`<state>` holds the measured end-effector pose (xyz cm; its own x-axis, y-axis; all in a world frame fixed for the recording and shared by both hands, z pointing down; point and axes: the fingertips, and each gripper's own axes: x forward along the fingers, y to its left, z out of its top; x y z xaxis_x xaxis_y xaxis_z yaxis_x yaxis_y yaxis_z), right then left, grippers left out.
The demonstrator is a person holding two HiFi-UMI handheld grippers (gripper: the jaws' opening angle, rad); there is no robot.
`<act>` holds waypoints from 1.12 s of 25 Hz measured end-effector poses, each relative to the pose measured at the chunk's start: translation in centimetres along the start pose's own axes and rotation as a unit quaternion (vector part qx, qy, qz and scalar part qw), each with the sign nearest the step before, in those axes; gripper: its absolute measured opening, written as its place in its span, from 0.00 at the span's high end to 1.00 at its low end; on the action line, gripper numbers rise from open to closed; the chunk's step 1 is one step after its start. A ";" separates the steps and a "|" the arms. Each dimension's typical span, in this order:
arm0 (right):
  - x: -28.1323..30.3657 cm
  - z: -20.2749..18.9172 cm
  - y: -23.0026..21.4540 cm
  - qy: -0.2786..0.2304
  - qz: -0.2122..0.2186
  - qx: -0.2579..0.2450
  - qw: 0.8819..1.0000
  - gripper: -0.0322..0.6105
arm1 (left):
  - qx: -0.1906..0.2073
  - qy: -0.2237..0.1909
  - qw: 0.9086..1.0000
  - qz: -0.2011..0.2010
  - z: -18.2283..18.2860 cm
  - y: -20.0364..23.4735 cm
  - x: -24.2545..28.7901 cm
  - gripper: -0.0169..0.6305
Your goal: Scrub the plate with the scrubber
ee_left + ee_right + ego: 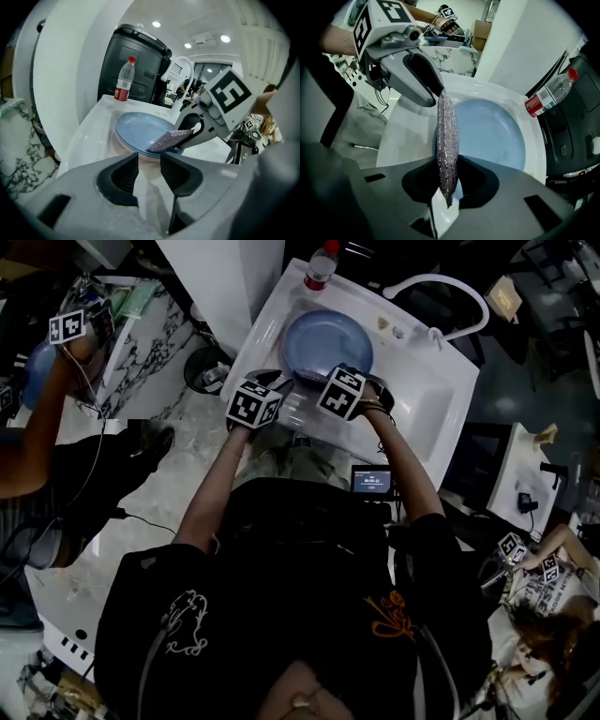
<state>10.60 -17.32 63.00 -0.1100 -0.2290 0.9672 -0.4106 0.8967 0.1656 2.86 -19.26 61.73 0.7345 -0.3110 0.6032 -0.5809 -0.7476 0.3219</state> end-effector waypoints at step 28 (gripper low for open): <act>-10.6 0.7 9.4 -0.191 -0.099 0.349 0.912 0.83 | 0.066 -0.084 0.992 -0.062 -1.5 -5.4 -12.6 0.75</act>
<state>7.24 -6.79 54.17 -0.2229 -0.5949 0.7723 -0.9181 0.3943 0.0388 -3.76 -10.49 53.49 0.8523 -0.2967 0.4307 -0.4392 -0.8531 0.2815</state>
